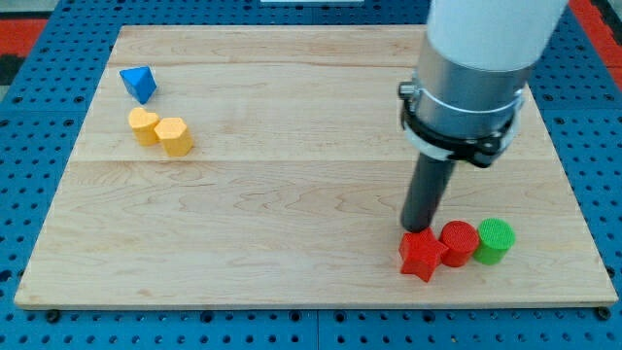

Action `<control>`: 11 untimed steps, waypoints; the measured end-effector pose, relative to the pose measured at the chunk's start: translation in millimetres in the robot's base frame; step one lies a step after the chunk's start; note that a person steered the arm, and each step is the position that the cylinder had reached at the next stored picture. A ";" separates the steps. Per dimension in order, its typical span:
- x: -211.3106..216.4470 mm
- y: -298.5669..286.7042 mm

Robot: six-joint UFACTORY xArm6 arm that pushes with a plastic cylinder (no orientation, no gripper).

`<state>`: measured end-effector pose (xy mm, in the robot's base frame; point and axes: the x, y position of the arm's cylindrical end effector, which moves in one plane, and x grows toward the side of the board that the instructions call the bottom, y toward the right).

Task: Move the yellow hexagon to the left of the red star

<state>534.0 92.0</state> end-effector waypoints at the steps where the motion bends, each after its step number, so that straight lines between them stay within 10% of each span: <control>1: -46.0 -34.8; 5: -84.0 -321.3; 7: -144.4 -302.9; 11: -70.3 -213.3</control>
<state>463.7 -121.3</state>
